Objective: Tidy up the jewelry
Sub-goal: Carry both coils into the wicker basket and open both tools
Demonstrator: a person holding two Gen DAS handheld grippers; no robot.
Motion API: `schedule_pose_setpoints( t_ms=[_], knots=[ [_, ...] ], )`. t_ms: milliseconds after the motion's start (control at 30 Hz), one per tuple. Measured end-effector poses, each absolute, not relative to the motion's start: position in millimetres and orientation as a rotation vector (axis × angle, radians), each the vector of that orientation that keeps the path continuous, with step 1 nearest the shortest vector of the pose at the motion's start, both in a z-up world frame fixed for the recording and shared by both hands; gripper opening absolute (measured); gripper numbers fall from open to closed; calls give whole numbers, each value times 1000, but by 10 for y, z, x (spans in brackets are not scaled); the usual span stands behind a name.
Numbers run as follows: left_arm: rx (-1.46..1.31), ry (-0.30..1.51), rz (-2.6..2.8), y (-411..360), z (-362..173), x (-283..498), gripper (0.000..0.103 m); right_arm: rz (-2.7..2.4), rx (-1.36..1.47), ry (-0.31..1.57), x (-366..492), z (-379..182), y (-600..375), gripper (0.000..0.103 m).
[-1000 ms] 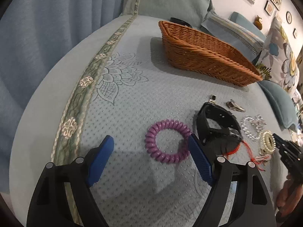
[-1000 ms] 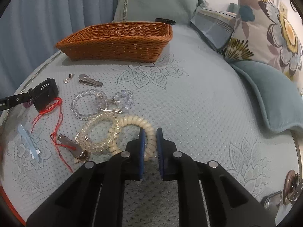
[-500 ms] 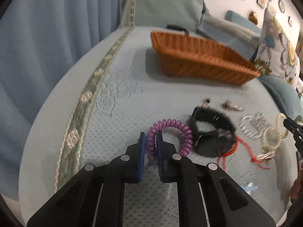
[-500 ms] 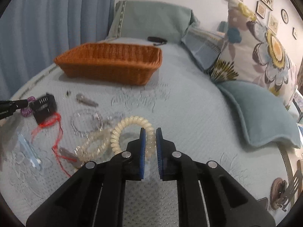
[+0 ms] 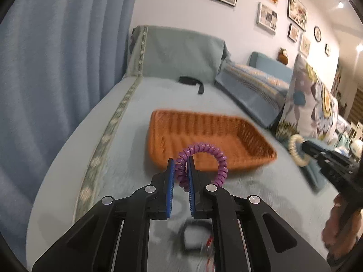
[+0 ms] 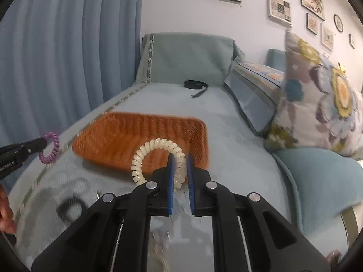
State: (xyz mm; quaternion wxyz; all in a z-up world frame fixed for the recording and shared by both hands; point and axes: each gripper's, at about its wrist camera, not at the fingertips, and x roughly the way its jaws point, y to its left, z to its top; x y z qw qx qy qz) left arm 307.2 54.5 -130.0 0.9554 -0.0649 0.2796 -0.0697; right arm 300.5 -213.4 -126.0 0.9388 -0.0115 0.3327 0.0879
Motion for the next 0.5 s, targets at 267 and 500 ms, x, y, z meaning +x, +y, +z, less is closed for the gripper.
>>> schedule_pose_setpoints(
  t_ms=[267,500],
  knots=[
    [-166,615,-154,387,-1470,4015,9,214,-3,805,3961,-1527,-1869,9],
    [-102,720,-143,207,-1790,4350,9,213,39,986,4428,-2074,-1822,9]
  ],
)
